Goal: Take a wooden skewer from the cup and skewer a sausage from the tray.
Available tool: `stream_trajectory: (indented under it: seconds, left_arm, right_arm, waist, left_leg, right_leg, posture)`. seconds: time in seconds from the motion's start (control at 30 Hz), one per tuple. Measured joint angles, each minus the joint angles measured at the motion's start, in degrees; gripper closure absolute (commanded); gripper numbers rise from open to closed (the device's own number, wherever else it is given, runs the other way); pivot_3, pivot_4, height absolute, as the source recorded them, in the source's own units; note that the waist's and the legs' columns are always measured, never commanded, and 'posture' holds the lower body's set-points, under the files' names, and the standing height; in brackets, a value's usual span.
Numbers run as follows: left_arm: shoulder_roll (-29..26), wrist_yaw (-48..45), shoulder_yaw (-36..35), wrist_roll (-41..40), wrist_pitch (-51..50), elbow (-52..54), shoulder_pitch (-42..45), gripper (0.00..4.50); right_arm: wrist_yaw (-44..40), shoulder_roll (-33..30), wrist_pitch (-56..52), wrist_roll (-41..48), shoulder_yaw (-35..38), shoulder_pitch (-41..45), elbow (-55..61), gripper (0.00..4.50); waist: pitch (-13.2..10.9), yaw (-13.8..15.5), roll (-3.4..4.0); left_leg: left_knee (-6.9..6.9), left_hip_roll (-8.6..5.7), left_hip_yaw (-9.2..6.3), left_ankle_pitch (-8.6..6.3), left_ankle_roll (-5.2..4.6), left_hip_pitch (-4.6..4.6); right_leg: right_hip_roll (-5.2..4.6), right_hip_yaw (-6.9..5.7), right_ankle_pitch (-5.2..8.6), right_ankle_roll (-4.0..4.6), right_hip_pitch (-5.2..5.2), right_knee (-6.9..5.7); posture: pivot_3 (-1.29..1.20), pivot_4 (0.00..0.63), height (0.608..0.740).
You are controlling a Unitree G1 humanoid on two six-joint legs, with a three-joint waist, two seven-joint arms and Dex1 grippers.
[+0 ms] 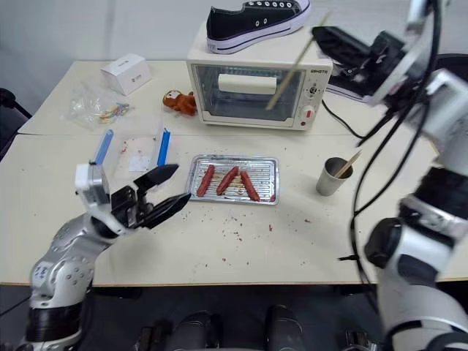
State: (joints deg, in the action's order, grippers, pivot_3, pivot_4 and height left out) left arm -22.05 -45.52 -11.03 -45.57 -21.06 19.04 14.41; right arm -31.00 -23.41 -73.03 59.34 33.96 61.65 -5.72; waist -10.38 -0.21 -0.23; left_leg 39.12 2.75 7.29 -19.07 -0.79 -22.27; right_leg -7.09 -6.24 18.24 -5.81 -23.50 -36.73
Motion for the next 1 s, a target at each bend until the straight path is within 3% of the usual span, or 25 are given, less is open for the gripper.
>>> stream_trajectory:
  seconds: [0.2,0.5,0.6,1.0]
  left_arm:
    - [6.8,2.7,3.6,3.6,3.9,-3.9,5.8,0.00]
    - [12.6,5.7,7.6,7.2,7.5,-4.4,10.3,0.00]
    - [12.9,6.3,8.1,7.6,7.6,-4.3,10.4,0.59]
    - [13.2,7.4,8.2,8.8,9.4,-5.4,10.5,4.42]
  right_arm:
    - [10.1,12.3,-0.8,14.1,1.6,-7.7,3.6,4.47]
    - [15.8,15.1,2.8,21.7,-6.1,-16.1,8.2,4.47]
    - [16.7,15.1,4.6,22.9,-7.7,-17.7,8.7,4.50]
    - [18.8,14.1,11.4,26.9,-13.0,-20.6,10.9,4.50]
  waist:
    - [0.0,0.2,-0.01]
    - [0.0,-0.1,0.00]
    - [0.0,0.0,-0.01]
    - [0.0,0.0,-0.01]
  left_leg:
    - [0.04,-0.09,-0.06,0.04,-0.07,-0.11]
    - [0.03,-0.05,-0.04,0.05,-0.06,-0.10]
    - [0.03,-0.03,-0.05,0.05,-0.06,-0.11]
    - [0.03,0.00,-0.06,0.05,-0.06,-0.11]
  right_leg:
    - [0.00,-0.02,-0.04,-0.07,-0.02,0.05]
    - [0.17,0.10,-0.06,-0.10,-0.04,0.13]
    - [0.19,0.11,-0.06,-0.10,-0.04,0.14]
    - [0.19,0.12,-0.06,-0.11,-0.03,0.19]
  posture:
    - [0.00,0.150,0.740]
    - [0.00,0.150,0.740]
    - [0.00,0.150,0.740]
    - [0.00,0.150,0.740]
